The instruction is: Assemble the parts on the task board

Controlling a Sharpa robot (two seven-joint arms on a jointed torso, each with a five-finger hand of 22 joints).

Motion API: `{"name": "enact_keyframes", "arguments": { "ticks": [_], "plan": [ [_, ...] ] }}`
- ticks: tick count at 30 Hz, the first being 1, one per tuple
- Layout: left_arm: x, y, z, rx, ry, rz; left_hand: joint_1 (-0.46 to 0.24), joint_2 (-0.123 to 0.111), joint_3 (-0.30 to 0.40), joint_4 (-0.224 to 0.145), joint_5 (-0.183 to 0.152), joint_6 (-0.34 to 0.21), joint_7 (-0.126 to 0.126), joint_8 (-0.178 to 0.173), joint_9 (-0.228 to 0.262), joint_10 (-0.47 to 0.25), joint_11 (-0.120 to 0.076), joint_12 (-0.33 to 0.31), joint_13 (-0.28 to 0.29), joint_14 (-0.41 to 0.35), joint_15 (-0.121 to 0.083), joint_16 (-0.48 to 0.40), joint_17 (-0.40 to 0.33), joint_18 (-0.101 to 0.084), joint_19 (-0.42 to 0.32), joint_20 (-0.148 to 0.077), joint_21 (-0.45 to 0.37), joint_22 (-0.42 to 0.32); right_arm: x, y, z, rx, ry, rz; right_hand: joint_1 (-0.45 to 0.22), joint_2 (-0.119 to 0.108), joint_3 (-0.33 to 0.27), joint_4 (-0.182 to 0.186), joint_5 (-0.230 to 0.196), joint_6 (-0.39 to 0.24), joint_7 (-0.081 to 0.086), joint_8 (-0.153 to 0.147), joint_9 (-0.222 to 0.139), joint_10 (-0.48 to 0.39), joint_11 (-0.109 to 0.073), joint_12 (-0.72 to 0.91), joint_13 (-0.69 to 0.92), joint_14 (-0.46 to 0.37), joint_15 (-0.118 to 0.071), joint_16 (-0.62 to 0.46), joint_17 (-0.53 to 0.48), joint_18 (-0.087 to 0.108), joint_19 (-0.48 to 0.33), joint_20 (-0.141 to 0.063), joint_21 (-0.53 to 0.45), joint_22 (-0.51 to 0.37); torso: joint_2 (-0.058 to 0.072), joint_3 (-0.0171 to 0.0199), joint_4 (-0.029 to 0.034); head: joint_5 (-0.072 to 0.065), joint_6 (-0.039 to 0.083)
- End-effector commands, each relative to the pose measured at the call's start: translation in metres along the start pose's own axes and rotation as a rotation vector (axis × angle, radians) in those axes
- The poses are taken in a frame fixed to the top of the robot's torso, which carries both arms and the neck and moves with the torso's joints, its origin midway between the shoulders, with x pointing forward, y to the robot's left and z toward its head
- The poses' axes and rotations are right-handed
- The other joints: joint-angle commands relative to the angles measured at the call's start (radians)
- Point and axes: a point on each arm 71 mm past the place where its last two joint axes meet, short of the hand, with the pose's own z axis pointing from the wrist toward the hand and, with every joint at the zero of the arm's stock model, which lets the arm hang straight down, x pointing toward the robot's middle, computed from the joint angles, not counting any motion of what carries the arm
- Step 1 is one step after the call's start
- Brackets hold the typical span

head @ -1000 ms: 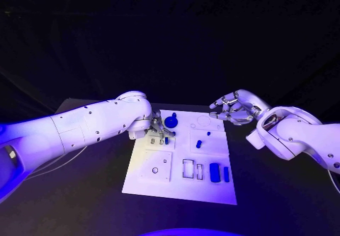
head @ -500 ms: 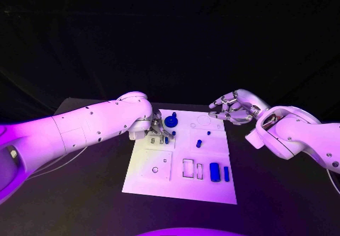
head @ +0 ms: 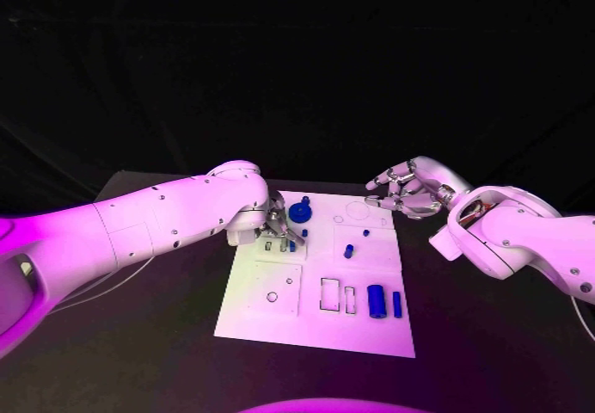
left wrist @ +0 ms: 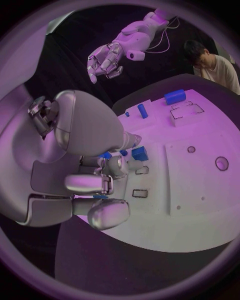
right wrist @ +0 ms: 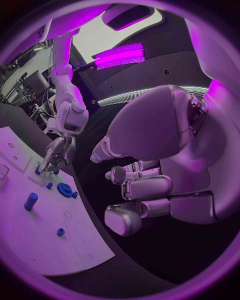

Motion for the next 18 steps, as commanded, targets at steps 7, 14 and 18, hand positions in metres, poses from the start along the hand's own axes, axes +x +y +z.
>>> {"name": "enact_keyframes", "arguments": {
  "ticks": [7, 14, 18],
  "plan": [
    [0.0019, -0.0029, -0.0007, 0.014, 0.015, -0.007, 0.023, 0.023, 0.016, 0.0, -0.001, -0.011, 0.001, 0.008, 0.011, -0.009, 0.003, -0.006, -0.003, 0.09, -0.004, 0.002, 0.224, -0.009, -0.006, 0.002, 0.007, 0.002, 0.0022, -0.0008, 0.0007, 0.006, 0.012, -0.005, -0.008, 0.006, -0.001, 0.005, 0.011, -0.002, -0.003, 0.008, 0.001, -0.003, -0.002, -0.004, -0.001, 0.038, -0.007, -0.007, -0.003, 0.002, 0.0, 0.0, -0.005, -0.001, 0.001, -0.0004, 0.0005, 0.0, -0.001],
    [0.0034, -0.0044, -0.001, 0.027, 0.034, -0.018, 0.083, 0.06, 0.058, -0.024, -0.001, -0.022, -0.002, 0.014, 0.027, -0.013, 0.001, -0.01, -0.004, 0.09, -0.006, 0.002, 0.224, -0.009, -0.009, 0.002, 0.009, 0.004, 0.0025, -0.0017, 0.0012, 0.011, 0.015, -0.005, -0.007, 0.006, 0.0, 0.005, 0.021, -0.002, -0.003, 0.009, 0.002, -0.003, -0.002, -0.004, -0.001, 0.037, -0.007, -0.008, -0.003, 0.002, 0.0, 0.0, -0.007, -0.002, 0.0, -0.0008, -0.0003, 0.0, -0.004],
    [0.0036, -0.0045, -0.0011, 0.034, 0.038, -0.024, 0.177, 0.095, 0.13, -0.074, 0.0, -0.038, -0.009, 0.011, 0.035, -0.023, -0.006, -0.024, -0.014, 0.089, -0.013, 0.0, 0.222, -0.007, -0.015, -0.001, 0.008, 0.001, 0.0022, -0.0027, 0.0013, 0.014, 0.015, -0.006, -0.006, 0.004, 0.001, 0.006, 0.05, -0.004, -0.003, 0.012, 0.003, -0.003, -0.003, -0.005, -0.004, 0.038, -0.007, -0.009, -0.002, 0.002, 0.001, -0.001, -0.01, -0.002, 0.0, -0.0006, 0.0006, 0.001, -0.003]
  ]
}}
